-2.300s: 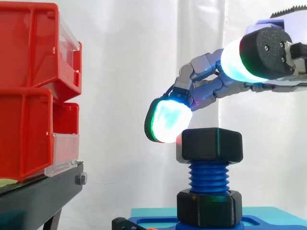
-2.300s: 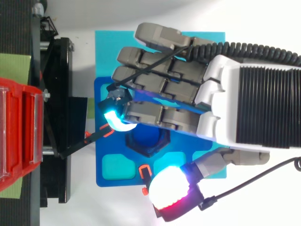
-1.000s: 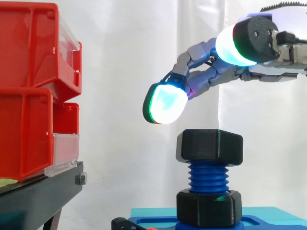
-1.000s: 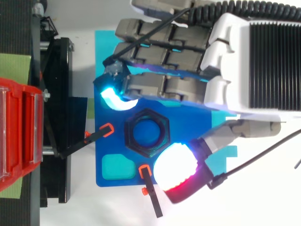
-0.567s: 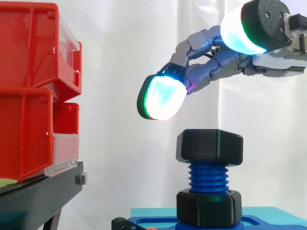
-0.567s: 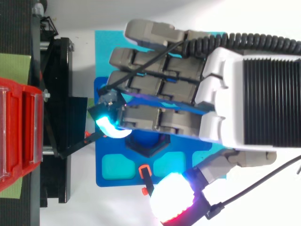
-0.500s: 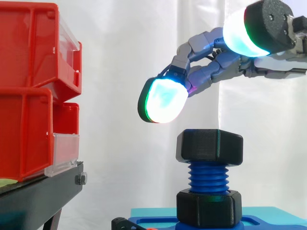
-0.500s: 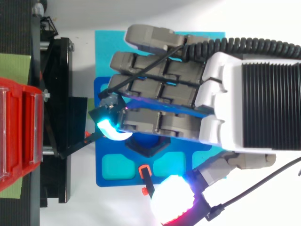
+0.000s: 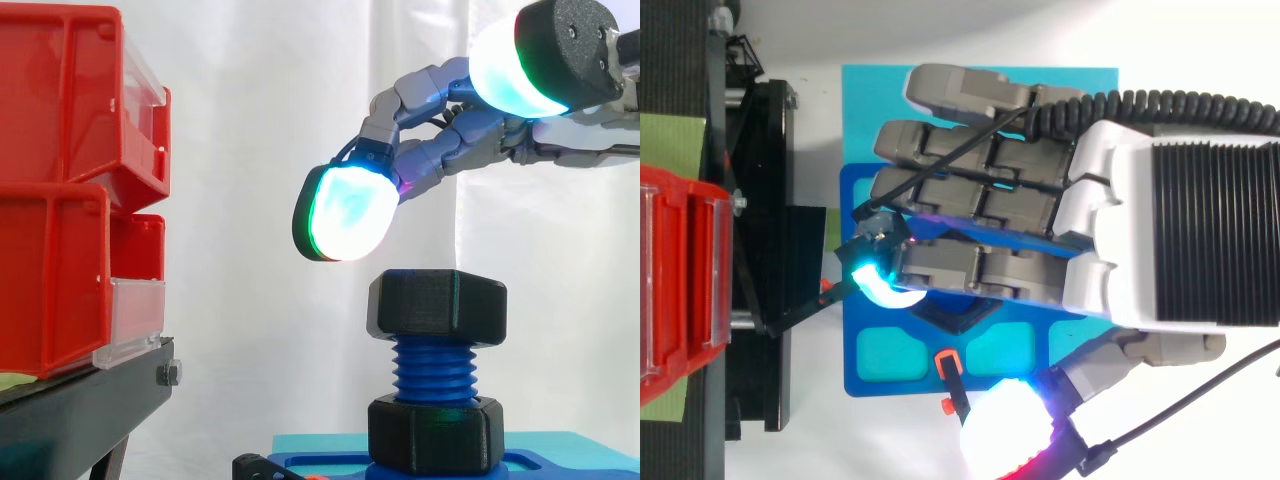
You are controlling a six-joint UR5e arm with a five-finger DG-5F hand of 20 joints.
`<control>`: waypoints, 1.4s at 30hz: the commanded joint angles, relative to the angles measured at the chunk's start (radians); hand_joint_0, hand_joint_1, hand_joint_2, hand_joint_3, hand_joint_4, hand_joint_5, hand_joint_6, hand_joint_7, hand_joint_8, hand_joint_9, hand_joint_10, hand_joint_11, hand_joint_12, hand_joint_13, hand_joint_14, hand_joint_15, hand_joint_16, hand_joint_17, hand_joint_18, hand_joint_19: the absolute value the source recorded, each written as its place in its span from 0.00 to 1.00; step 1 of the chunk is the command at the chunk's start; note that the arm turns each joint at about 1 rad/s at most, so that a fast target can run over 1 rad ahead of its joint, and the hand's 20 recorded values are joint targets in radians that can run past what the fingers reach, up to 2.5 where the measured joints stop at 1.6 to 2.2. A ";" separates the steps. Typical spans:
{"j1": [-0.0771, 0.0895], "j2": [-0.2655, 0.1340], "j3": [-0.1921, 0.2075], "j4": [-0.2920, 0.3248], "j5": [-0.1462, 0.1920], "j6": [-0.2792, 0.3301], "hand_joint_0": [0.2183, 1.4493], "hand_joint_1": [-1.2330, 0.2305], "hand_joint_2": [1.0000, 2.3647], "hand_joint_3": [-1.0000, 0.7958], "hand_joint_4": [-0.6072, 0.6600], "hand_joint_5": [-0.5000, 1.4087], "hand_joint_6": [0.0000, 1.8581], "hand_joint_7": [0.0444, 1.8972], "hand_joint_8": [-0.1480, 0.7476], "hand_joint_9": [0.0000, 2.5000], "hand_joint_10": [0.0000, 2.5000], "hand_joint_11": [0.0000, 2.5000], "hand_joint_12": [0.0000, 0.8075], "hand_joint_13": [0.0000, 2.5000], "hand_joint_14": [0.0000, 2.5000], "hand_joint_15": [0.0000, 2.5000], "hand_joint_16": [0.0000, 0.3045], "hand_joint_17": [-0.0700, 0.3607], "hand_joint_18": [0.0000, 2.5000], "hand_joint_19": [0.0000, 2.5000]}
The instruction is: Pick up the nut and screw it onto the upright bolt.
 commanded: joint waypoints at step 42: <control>0.023 0.000 0.000 -0.009 0.053 -0.006 0.24 0.76 0.00 0.28 0.70 0.21 0.27 0.49 0.47 0.24 0.00 0.00 0.43 0.18 0.00 0.00 0.14 0.39 0.09 0.00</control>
